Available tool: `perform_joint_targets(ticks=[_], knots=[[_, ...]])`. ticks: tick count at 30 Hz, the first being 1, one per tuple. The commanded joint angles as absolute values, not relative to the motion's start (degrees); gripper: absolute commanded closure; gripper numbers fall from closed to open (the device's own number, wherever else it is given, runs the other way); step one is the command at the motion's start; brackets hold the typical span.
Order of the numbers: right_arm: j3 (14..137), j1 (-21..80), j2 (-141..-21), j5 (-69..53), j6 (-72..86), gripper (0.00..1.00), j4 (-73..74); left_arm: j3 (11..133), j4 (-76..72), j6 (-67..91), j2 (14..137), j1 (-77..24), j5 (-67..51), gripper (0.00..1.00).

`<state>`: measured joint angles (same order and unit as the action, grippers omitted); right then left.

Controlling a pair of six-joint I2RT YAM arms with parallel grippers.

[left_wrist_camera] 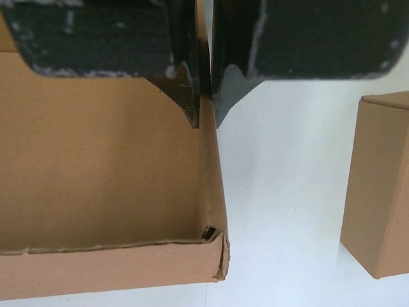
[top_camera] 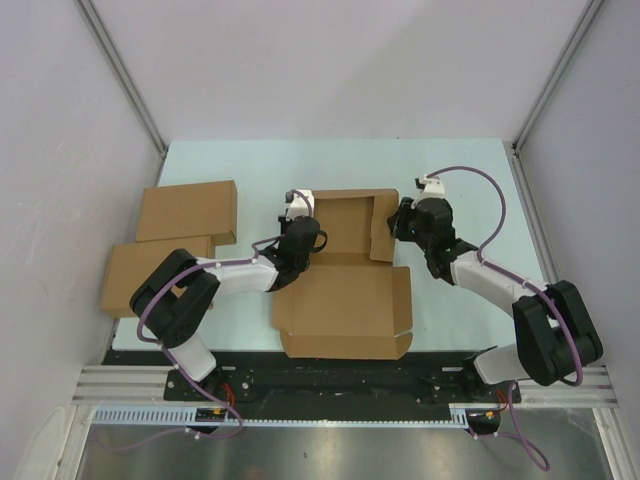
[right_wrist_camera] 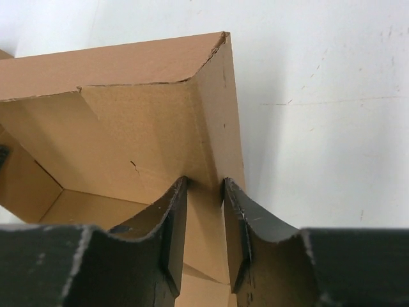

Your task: Fold the paper box

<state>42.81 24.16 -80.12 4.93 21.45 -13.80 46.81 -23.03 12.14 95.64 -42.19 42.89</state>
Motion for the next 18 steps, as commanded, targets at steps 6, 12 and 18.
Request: perform_joint_targets(ticks=[6, 12, 18], knots=[[45.2, 26.9, -81.2, 11.1, 17.8, 0.82, -13.6, 48.0, -22.3, 12.4, 91.1, -42.5, 41.7, 1.0], [45.2, 27.0, -81.3, 10.7, 18.1, 0.37, -16.7, 46.8, -24.3, 11.4, 89.9, -42.4, 40.0, 1.0], [46.7, 26.7, -84.2, 9.3, 17.1, 0.36, -19.4, 45.0, -26.8, 10.1, 89.2, -42.4, 38.6, 1.0]])
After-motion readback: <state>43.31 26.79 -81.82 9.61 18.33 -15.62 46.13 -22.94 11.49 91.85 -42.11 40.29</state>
